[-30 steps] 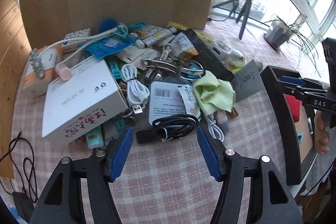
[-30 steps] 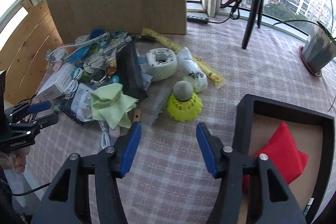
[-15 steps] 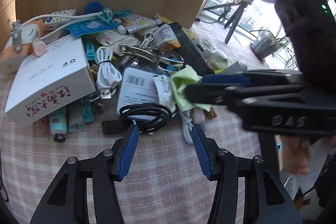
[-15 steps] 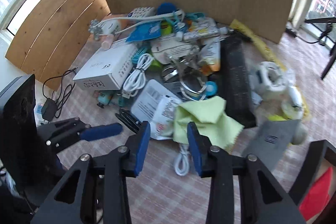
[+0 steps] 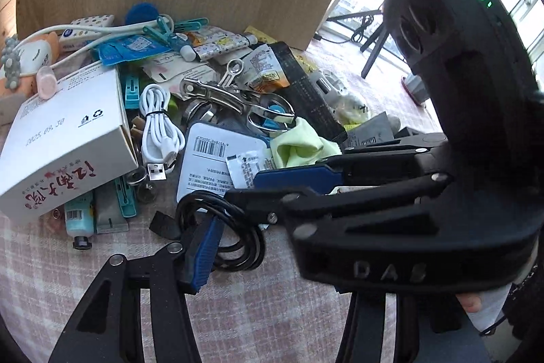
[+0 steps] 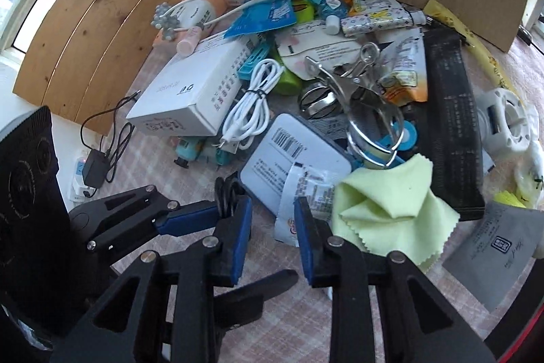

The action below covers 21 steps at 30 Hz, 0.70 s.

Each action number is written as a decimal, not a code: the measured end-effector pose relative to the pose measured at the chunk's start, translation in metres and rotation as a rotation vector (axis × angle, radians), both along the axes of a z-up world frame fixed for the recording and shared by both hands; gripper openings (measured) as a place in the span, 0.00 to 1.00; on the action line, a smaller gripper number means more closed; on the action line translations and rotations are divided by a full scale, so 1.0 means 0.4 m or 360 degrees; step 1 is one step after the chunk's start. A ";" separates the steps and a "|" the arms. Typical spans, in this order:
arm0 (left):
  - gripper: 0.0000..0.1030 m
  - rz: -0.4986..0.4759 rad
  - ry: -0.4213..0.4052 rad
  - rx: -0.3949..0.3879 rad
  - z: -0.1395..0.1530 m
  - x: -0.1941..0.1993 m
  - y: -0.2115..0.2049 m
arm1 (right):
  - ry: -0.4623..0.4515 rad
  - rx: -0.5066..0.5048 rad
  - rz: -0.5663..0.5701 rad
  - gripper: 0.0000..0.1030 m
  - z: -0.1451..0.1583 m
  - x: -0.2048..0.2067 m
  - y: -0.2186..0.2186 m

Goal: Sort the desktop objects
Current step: 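Grasp the coiled black cable with both grippers close together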

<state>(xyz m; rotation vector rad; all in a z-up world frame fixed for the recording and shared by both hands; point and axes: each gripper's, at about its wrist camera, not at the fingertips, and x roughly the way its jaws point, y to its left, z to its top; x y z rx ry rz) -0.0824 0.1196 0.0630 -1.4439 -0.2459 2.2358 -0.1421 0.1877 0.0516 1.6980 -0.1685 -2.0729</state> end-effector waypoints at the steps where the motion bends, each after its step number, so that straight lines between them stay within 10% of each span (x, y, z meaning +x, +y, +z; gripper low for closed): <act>1: 0.48 -0.0006 0.0007 -0.0011 0.003 0.001 0.001 | 0.0001 0.0002 0.0009 0.22 0.002 0.006 -0.004; 21: 0.48 -0.0105 0.0189 -0.0060 0.165 0.066 0.030 | 0.0221 0.0044 0.0005 0.22 0.165 0.091 0.016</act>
